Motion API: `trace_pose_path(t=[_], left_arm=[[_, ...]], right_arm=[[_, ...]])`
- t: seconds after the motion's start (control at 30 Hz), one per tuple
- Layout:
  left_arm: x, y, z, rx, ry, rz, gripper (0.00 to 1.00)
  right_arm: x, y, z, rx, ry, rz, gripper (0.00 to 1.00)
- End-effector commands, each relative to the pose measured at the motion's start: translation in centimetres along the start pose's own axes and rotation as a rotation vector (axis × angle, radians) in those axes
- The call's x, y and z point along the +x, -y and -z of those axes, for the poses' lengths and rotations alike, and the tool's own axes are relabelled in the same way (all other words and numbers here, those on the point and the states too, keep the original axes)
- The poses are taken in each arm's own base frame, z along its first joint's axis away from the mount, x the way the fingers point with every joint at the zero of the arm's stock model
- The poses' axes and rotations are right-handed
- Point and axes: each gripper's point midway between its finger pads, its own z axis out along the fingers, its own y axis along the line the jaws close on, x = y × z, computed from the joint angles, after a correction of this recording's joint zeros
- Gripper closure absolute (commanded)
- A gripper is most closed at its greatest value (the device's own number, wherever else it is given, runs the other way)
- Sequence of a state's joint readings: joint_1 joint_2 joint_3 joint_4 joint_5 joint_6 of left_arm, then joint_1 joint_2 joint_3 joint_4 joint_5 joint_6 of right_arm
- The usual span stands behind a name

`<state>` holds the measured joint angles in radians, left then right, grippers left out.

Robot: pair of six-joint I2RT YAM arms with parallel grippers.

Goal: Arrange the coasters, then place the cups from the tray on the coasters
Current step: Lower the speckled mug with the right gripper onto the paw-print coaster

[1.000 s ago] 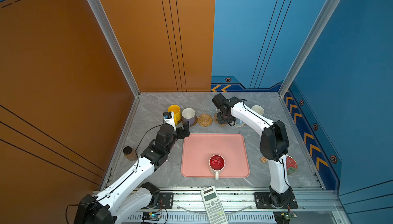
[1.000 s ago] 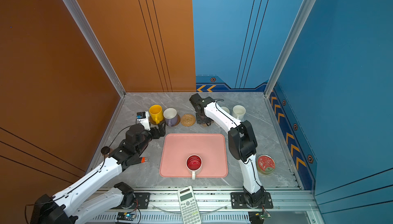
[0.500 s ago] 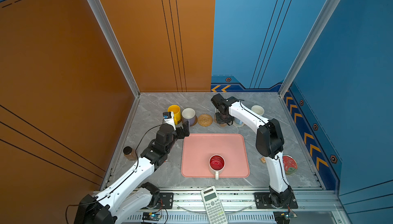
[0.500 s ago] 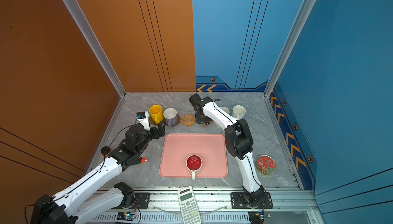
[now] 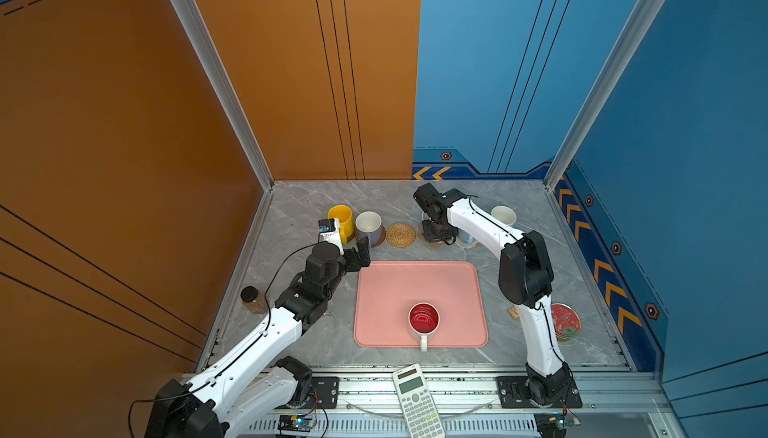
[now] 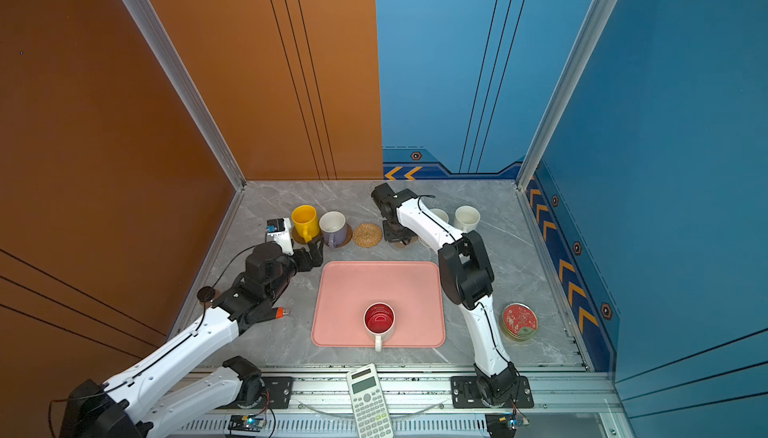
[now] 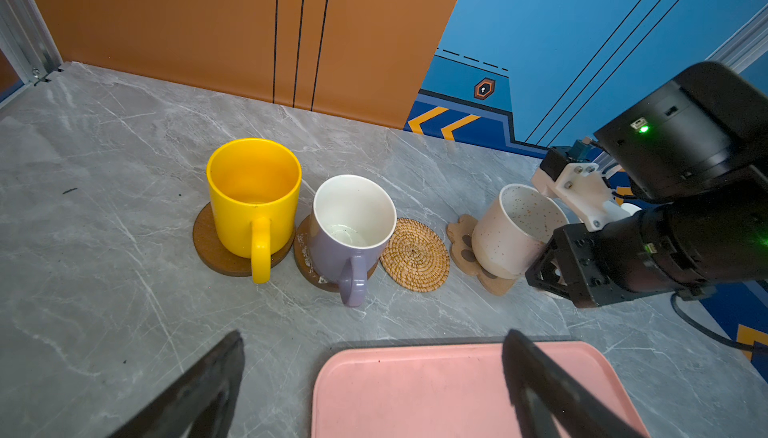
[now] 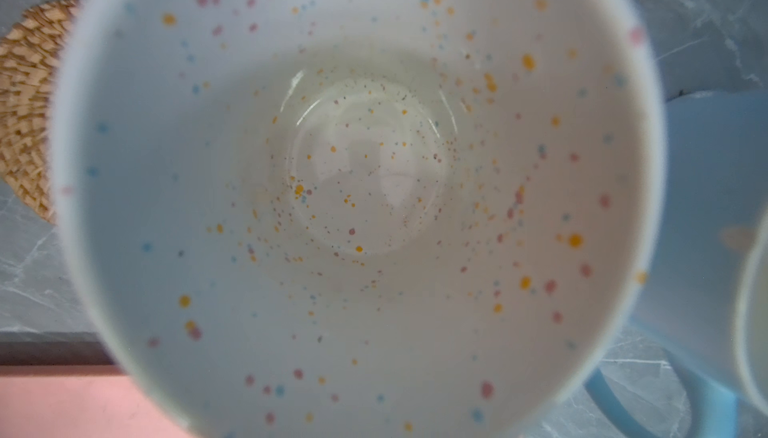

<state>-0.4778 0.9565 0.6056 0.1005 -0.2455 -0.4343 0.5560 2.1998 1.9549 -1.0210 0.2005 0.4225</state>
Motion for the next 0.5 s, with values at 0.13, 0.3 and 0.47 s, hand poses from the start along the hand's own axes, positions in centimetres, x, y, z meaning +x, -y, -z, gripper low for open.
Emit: trace_pose_path(t=[0.13, 0.3, 0.47], left_arm=[[0.52, -0.48, -0.08, -0.01, -0.022, -0.012, 0.03], [0.46, -0.52, -0.08, -0.012, -0.02, -0.014, 0.03], [0.54, -0.51, -0.11, -0.012, -0.021, -0.015, 0.03]], right_arm=[[-2.03, -0.17, 0.33, -0.016, 0.063, -0.042, 1.0], [-2.06, -0.32, 0.05, -0.019, 0.062, -0.044, 1.0], [-2.16, -0.13, -0.03, -0.012, 0.066, -0.045, 1.0]])
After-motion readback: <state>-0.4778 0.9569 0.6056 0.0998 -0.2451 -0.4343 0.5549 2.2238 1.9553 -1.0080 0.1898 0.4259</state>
